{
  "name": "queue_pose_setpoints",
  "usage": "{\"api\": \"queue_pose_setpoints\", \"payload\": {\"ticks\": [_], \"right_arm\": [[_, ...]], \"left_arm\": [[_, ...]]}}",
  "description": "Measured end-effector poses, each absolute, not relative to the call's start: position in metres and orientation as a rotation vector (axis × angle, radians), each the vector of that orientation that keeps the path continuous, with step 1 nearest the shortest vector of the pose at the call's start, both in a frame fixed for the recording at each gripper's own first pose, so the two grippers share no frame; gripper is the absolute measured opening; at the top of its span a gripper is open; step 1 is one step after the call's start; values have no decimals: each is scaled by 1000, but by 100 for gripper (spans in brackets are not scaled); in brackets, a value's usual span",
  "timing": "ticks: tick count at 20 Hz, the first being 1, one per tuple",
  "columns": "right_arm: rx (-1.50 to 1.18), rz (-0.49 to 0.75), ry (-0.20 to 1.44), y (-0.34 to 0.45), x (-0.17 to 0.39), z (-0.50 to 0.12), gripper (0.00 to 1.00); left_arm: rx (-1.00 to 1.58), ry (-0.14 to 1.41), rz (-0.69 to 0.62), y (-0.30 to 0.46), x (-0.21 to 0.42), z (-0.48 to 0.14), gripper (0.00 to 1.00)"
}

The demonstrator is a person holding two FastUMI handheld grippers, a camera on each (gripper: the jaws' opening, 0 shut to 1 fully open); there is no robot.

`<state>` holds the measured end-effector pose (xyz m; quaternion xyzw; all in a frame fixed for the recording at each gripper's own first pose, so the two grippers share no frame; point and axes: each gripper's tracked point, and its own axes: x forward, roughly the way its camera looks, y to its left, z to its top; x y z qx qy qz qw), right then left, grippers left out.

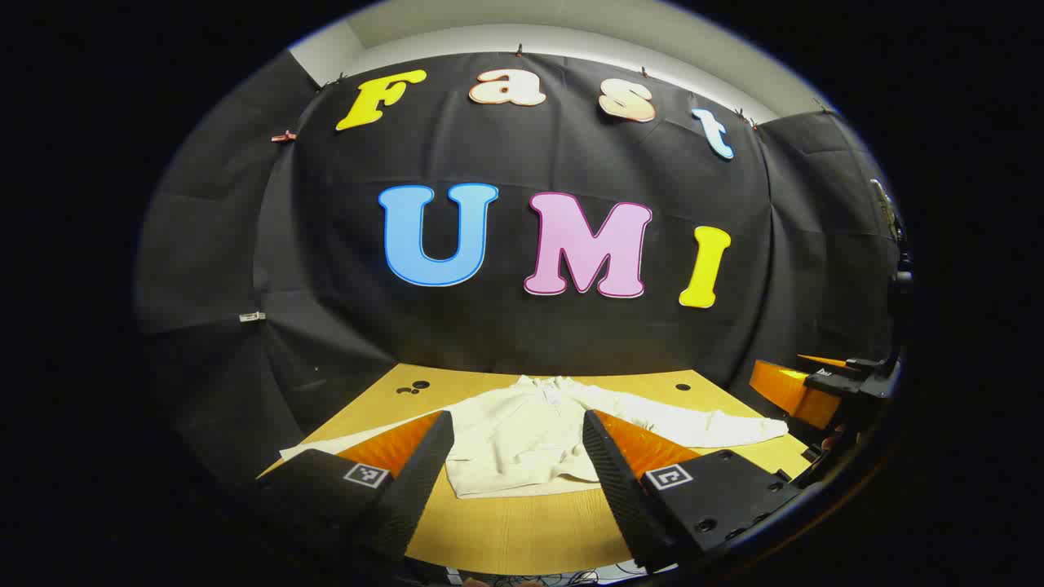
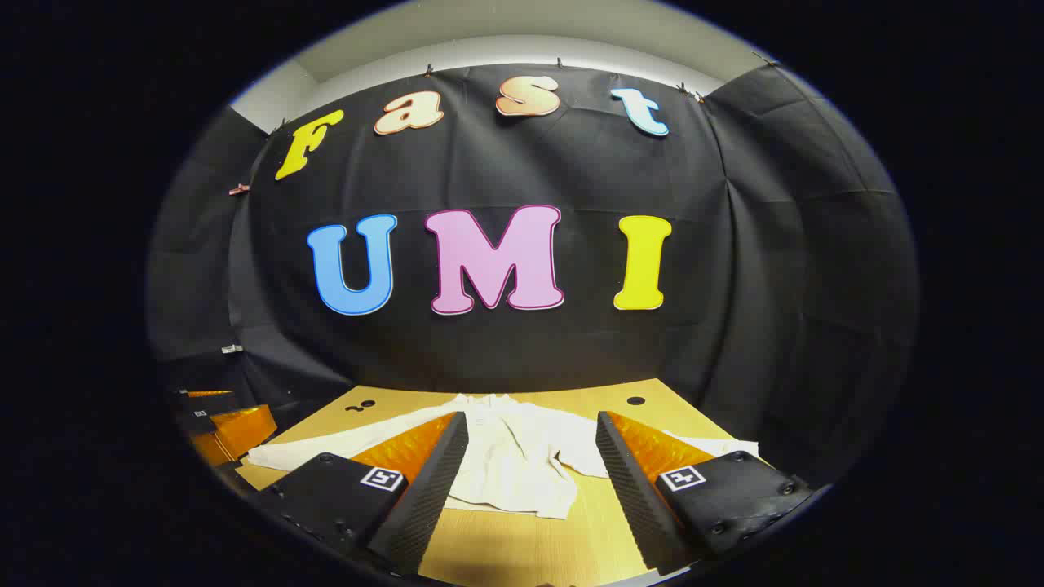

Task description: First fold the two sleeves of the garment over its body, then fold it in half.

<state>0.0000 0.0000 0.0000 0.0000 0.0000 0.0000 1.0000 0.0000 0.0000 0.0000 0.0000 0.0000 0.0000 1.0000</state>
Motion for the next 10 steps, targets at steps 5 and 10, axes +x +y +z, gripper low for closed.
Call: {"api": "queue_pose_setpoints", "payload": {"ticks": [5,10], "right_arm": [[10,-9,7,-10,14,0,96],[12,11,24,-10,29,-2,96]], "left_arm": [[13,1,-11,-11,17,2,98],[35,-9,-10,-16,29,5,98]]}}
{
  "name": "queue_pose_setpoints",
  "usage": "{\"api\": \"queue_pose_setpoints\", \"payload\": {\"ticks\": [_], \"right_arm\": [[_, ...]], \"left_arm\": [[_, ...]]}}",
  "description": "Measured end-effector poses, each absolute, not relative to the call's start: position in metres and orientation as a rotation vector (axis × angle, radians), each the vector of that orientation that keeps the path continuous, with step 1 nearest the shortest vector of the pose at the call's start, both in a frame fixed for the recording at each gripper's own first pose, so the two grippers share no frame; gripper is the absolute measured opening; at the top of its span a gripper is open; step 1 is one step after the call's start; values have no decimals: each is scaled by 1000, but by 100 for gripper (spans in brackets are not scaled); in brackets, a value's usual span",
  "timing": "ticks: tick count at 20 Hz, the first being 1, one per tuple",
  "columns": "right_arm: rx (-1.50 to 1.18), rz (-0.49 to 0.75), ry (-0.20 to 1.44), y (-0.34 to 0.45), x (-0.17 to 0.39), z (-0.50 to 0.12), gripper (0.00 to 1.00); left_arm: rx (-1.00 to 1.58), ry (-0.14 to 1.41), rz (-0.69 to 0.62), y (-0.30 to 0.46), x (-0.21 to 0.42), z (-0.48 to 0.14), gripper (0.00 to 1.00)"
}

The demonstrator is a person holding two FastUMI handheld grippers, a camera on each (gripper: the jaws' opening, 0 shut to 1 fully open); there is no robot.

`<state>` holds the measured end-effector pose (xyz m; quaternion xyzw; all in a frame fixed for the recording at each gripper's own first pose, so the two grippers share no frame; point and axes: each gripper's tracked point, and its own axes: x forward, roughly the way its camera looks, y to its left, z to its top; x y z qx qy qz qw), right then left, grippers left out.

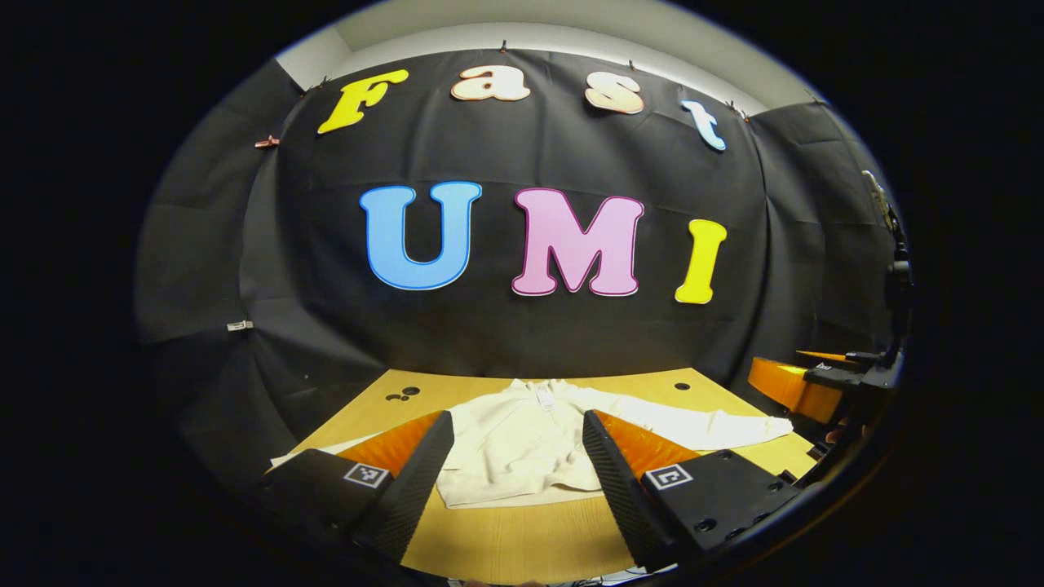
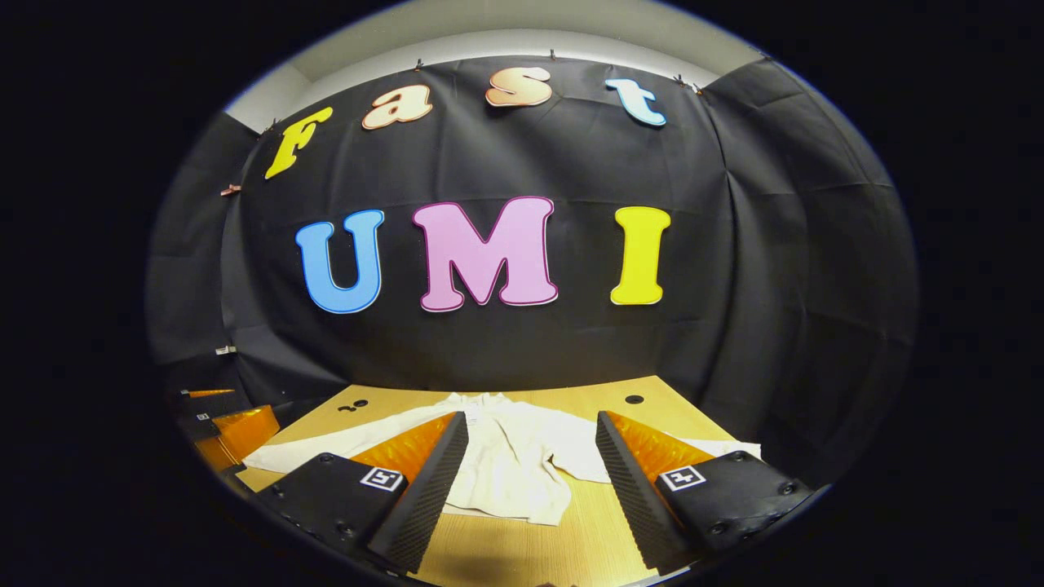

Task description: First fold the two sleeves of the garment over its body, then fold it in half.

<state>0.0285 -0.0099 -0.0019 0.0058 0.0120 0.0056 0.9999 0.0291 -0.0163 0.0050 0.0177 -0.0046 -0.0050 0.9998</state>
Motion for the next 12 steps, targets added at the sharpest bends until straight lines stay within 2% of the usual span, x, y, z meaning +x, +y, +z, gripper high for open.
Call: {"api": "queue_pose_setpoints", "payload": {"ticks": [8,12], "right_arm": [[10,47,51,-10,56,-7,96],[13,2,83,-34,80,-16,97]], "left_arm": [[51,-18,9,-14,46,6,98],[55,-17,36,-11,59,7,98]]}}
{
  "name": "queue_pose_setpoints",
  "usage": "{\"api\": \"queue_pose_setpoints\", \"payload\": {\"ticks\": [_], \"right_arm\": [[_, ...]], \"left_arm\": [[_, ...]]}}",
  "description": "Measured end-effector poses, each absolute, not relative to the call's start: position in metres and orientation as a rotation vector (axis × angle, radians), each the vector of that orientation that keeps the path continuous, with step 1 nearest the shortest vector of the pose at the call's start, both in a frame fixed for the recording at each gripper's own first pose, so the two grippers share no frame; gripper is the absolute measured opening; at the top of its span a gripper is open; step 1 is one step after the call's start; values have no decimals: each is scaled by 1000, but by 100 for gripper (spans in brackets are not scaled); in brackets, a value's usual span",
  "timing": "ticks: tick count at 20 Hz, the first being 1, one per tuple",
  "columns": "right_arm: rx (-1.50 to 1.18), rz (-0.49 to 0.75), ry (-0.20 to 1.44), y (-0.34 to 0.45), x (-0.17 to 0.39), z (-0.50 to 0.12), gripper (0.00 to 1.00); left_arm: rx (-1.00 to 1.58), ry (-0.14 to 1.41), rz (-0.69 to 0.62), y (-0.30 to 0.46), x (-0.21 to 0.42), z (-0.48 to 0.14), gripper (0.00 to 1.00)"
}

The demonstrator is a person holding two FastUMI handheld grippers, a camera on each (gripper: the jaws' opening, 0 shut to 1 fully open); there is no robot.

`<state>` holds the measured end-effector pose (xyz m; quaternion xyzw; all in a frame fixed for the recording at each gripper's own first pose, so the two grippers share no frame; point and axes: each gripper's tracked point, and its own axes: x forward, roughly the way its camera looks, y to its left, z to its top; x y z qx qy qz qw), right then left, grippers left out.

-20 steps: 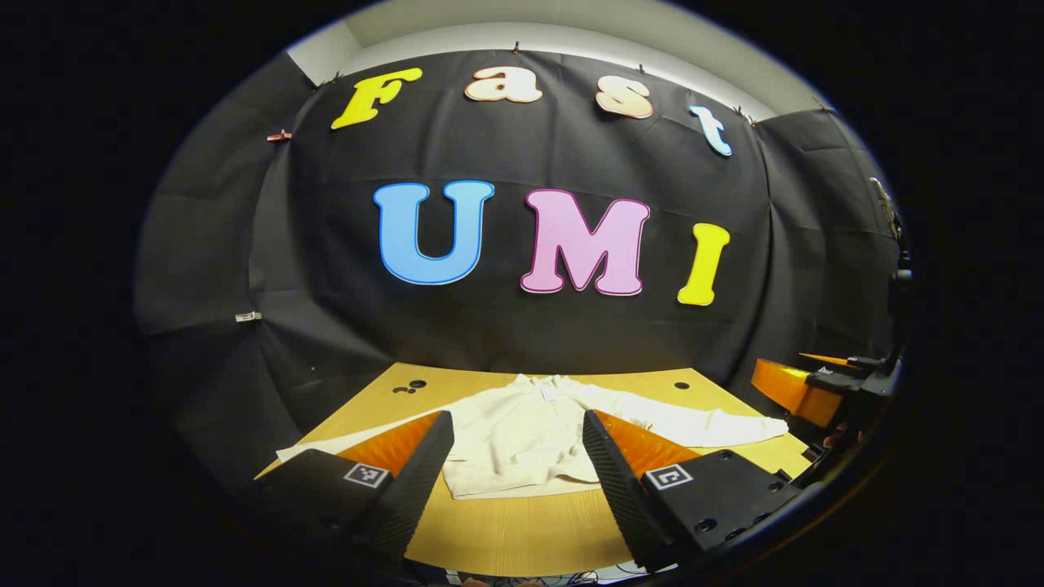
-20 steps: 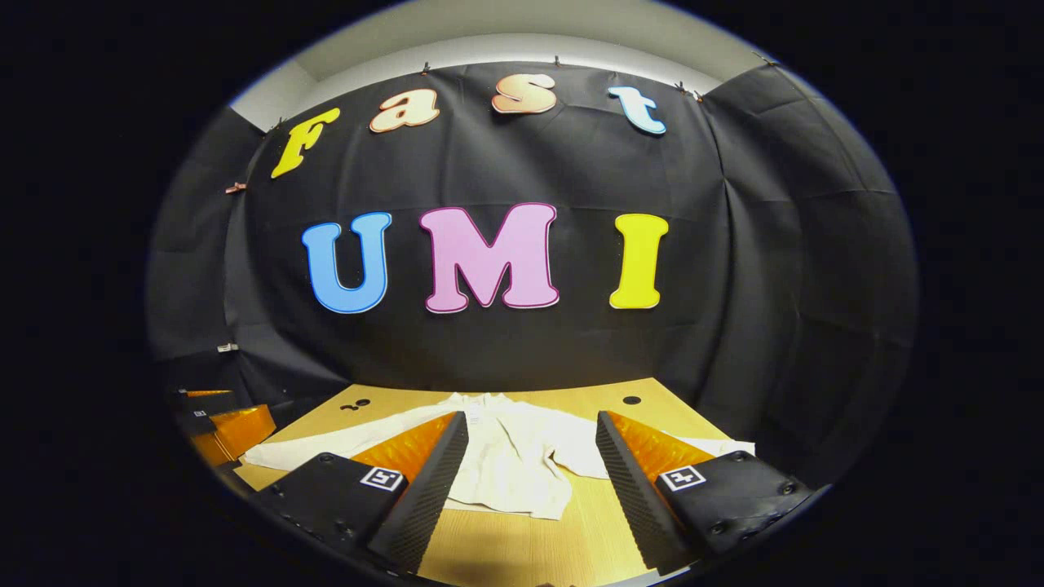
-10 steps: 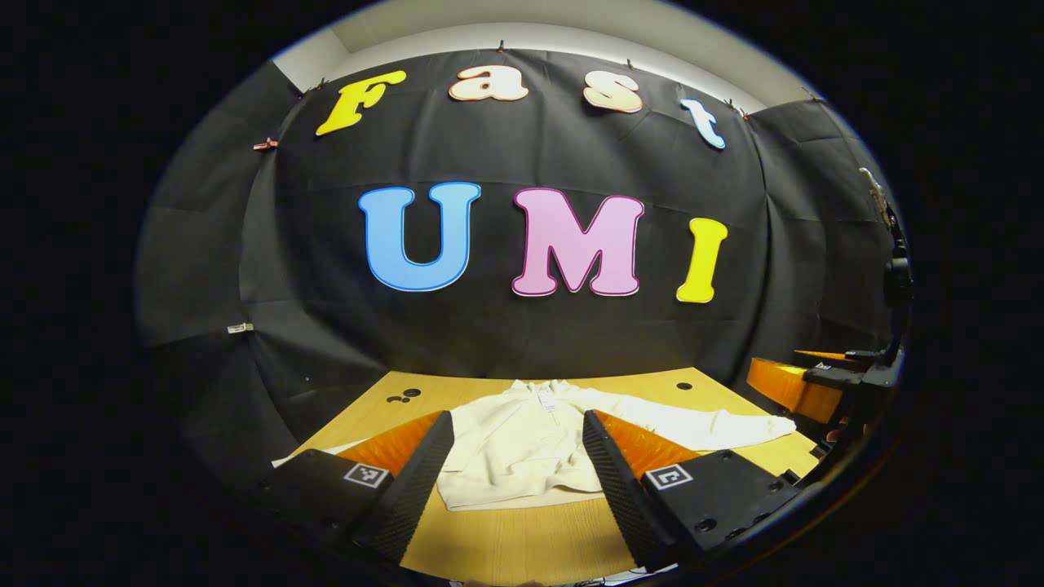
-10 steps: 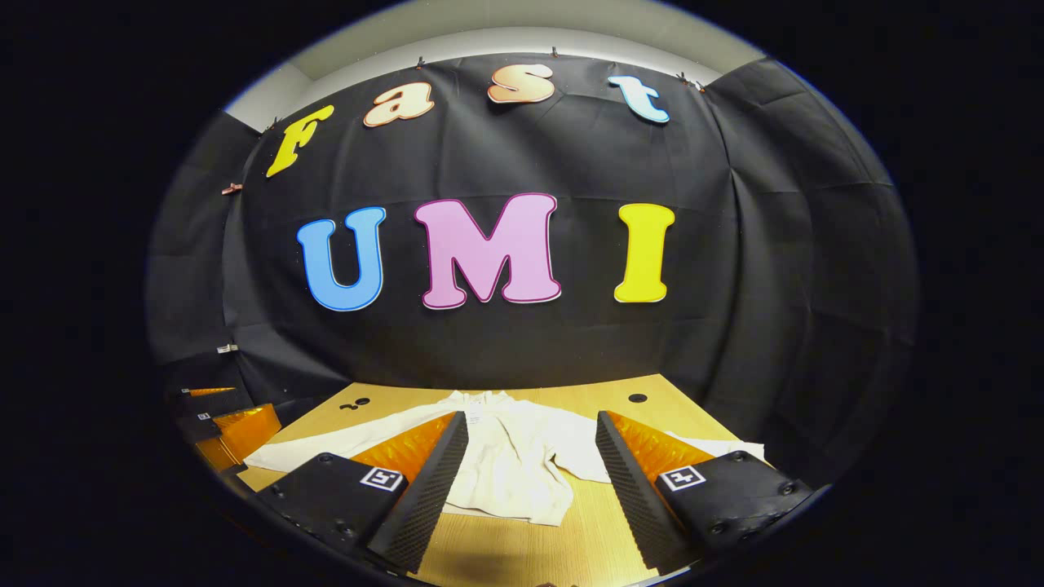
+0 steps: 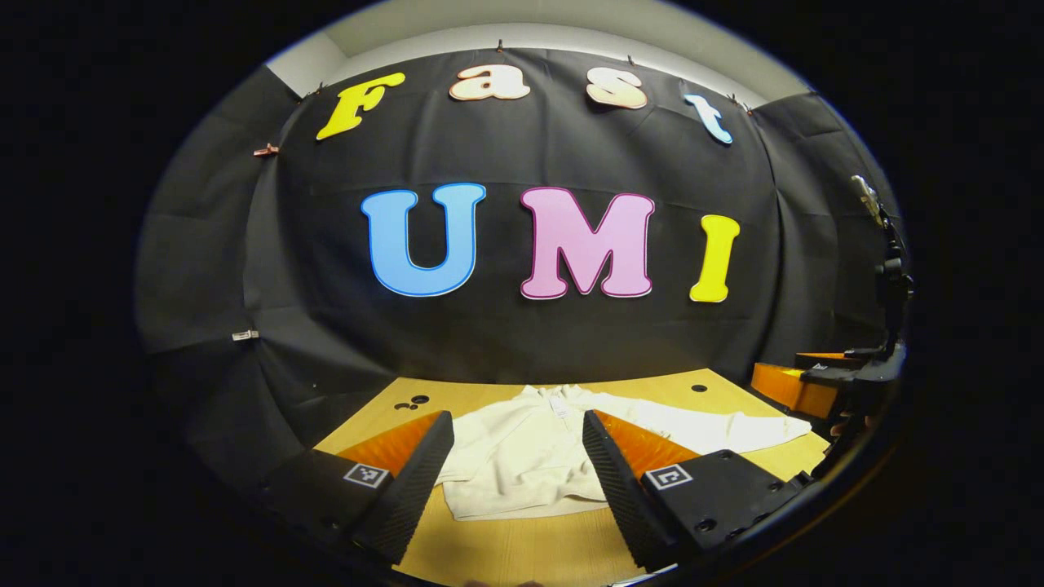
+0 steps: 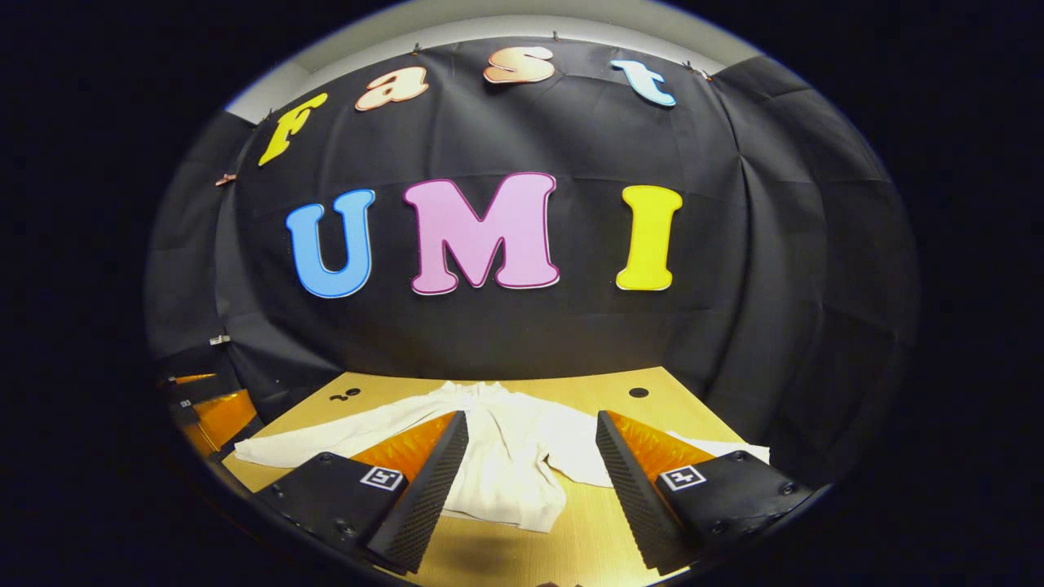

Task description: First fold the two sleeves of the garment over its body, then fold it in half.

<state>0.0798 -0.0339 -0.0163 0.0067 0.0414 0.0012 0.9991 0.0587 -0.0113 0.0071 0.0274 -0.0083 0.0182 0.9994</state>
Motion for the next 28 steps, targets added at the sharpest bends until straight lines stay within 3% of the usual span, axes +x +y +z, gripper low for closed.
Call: {"api": "queue_pose_setpoints", "payload": {"ticks": [9,17,28], "right_arm": [[8,-110,139,-107,149,-33,97],[32,-269,264,-208,192,-83,97],[89,-604,497,-390,177,-182,97]], "left_arm": [[76,41,53,-33,83,-9,98],[88,82,78,-47,108,-22,98],[121,151,75,-71,146,-43,98]]}}
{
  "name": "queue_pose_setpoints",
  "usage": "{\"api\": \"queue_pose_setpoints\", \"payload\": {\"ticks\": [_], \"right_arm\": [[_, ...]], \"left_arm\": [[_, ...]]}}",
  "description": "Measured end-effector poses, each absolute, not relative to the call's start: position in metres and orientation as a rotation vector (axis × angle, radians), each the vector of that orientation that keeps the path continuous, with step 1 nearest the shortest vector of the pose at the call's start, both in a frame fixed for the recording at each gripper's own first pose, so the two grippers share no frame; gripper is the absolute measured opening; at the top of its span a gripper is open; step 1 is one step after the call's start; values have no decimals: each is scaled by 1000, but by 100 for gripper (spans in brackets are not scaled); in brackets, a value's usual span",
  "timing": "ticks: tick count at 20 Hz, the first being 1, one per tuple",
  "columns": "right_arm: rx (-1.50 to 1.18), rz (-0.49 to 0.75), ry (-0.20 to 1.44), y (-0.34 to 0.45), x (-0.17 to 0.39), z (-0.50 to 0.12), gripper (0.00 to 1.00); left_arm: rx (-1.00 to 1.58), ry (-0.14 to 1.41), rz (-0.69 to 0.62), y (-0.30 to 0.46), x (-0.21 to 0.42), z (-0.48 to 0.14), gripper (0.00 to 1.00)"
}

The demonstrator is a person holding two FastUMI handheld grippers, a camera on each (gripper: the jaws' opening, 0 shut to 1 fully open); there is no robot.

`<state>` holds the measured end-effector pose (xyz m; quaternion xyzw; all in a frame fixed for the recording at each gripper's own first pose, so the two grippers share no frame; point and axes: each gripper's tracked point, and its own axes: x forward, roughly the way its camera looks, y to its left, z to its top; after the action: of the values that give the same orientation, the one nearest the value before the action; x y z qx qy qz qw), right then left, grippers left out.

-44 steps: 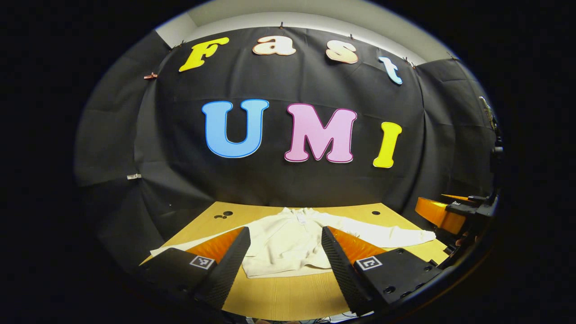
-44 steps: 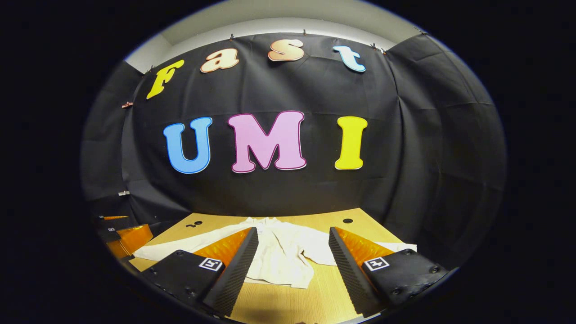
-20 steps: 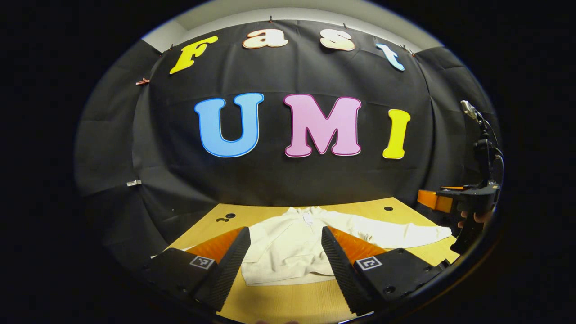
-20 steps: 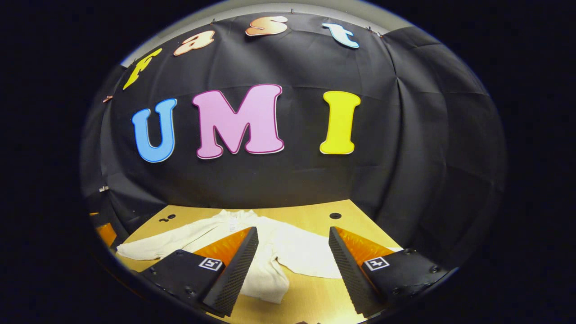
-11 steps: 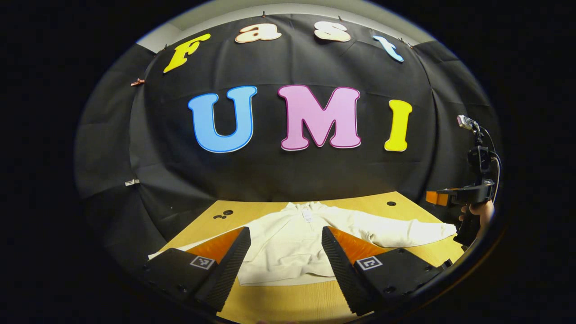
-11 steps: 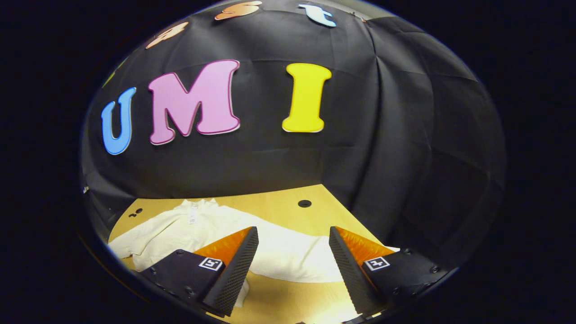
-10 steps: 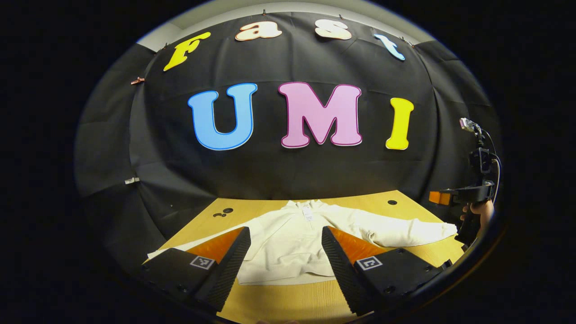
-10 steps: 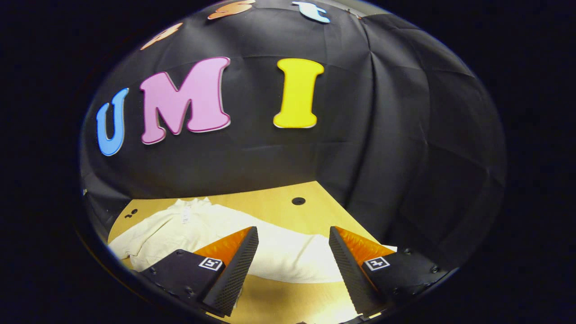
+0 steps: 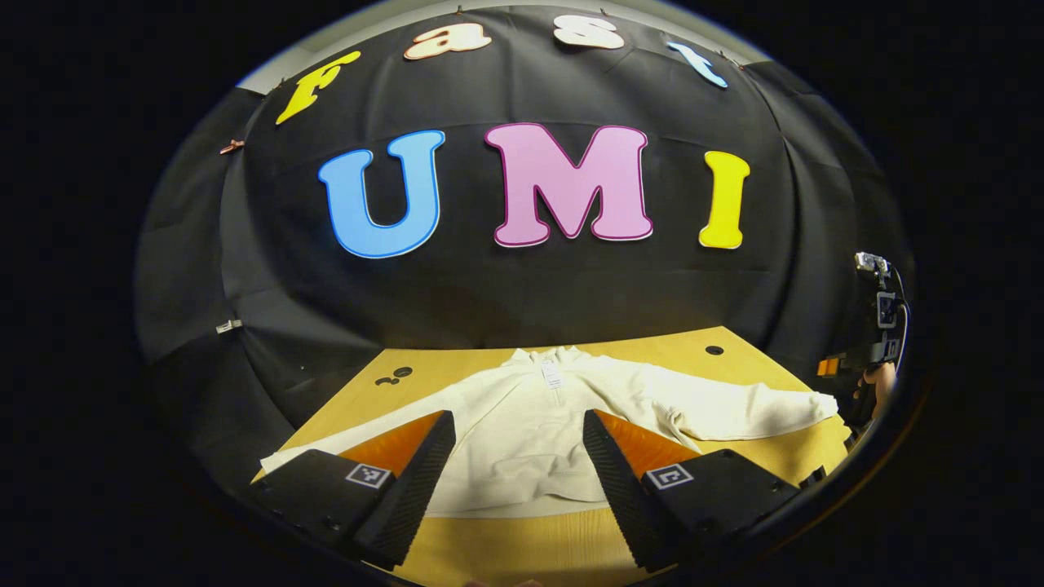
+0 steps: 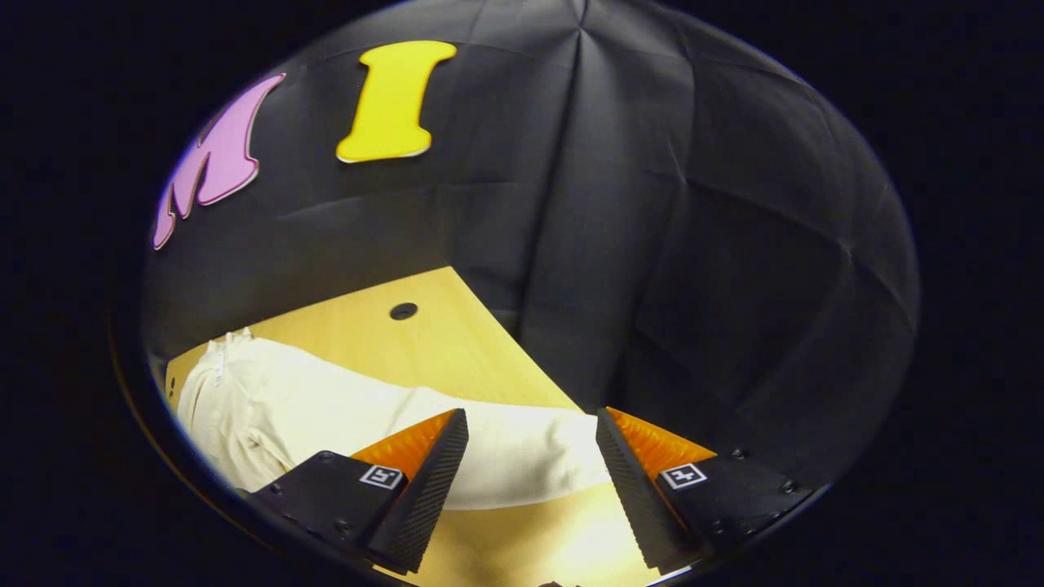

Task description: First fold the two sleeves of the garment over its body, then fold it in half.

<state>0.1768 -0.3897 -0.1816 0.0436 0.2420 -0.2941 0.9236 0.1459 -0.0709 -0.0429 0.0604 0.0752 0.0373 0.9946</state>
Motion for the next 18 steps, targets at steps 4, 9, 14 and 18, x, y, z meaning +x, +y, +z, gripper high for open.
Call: {"api": "queue_pose_setpoints", "payload": {"ticks": [4,9,14,18], "right_arm": [[136,-658,589,-422,165,-225,97],[162,-671,703,-434,162,-273,98],[166,-633,738,-434,160,-287,97],[242,-611,743,-433,159,-291,93]], "left_arm": [[121,167,67,-80,158,-46,98],[129,180,48,-91,166,-50,98],[136,193,58,-91,168,-53,98],[142,193,68,-90,168,-54,98]]}}
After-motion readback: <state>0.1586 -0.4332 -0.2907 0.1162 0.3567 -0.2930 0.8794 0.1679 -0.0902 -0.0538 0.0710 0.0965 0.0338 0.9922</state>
